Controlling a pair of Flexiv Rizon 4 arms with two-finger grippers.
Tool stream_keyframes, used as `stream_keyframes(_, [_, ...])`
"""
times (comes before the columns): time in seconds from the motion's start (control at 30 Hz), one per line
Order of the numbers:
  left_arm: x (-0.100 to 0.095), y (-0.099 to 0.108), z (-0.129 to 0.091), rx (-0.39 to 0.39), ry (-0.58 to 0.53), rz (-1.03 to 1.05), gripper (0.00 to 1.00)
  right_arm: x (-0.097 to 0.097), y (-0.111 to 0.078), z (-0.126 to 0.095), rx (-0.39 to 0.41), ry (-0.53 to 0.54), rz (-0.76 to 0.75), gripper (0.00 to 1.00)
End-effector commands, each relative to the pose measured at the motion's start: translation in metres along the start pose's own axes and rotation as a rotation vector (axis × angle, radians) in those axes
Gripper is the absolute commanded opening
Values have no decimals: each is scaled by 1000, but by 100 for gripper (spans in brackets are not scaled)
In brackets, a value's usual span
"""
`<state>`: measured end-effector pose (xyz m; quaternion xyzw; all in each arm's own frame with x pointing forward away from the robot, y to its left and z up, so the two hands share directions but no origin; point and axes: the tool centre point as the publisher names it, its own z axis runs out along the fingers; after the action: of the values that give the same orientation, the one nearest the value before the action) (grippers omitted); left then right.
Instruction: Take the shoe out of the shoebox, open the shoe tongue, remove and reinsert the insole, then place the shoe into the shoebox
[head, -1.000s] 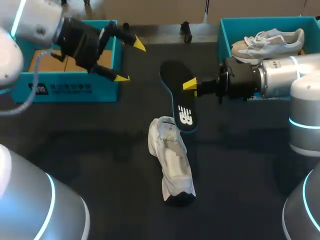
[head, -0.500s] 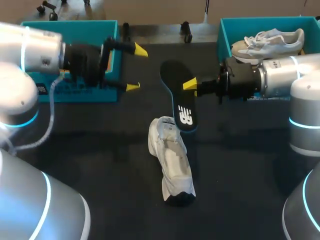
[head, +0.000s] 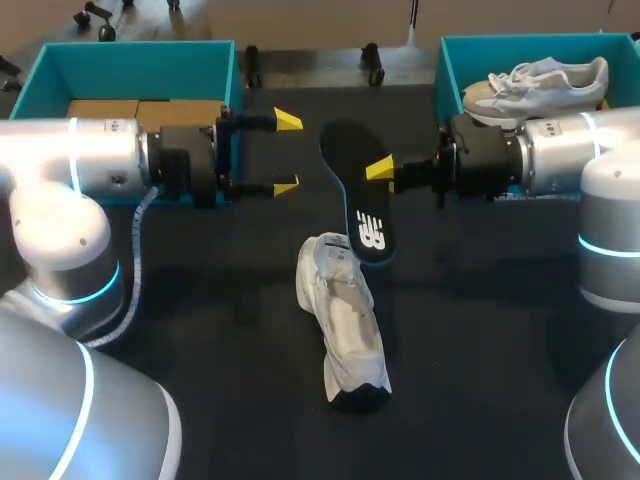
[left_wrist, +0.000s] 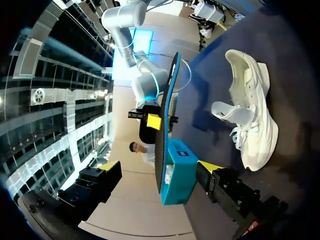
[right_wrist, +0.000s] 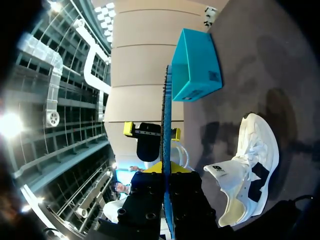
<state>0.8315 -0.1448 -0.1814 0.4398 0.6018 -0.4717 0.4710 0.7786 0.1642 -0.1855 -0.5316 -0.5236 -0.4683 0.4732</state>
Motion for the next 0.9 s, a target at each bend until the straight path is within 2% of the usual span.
stream_keyframes(0.03, [4, -3, 3, -19, -27, 16, 100, 0, 0, 2, -3, 0, 0, 0])
stream_keyframes(0.1, [6, -3, 8, -11, -62, -4, 100, 1, 0, 5, -12, -1, 5, 0])
stream_keyframes(0.23, [6, -2, 19, -71, -77, -1, 100, 0, -1, 11, -56, -9, 35, 0])
stream_keyframes(0.43, [5, -2, 34, -63, -76, -21, 100, 5, -5, 18, -81, 16, 30, 0])
stream_keyframes(0.57, [6, -2, 42, -62, -71, -32, 84, 8, -8, 21, -74, 25, 11, 0])
stream_keyframes(0.63, [7, -4, 43, -60, -72, -39, 58, 7, -9, 22, -78, 22, 5, 0])
stream_keyframes(0.67, [7, -5, 44, -58, -72, -40, 53, 7, -9, 21, -82, 22, 3, 0])
stream_keyframes(0.8, [7, -12, 47, -51, -76, -36, 55, 5, -8, 21, -99, 22, 1, 0])
stream_keyframes(0.9, [7, -16, 50, -45, -76, -31, 51, 5, -8, 22, -104, 16, 0, 0])
